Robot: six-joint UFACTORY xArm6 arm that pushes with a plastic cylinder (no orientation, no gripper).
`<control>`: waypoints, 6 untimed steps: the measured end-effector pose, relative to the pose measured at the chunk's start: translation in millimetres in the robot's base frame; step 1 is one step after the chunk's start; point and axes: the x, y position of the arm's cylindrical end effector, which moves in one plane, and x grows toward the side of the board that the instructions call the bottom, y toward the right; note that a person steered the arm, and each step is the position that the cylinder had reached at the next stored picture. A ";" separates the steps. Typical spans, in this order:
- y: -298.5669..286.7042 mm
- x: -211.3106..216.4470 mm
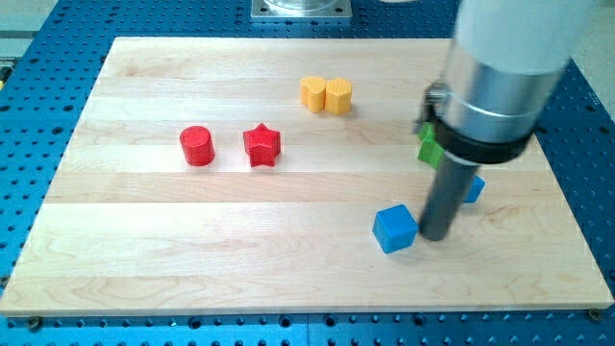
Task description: Push the blue triangle to the right of the blue cube
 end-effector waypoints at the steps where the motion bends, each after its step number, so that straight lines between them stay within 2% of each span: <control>1: 89.4 -4.8; 2: 110.0 -43.2; 3: 79.6 -64.0; 5: -26.2 -56.6; 6: -42.1 -33.9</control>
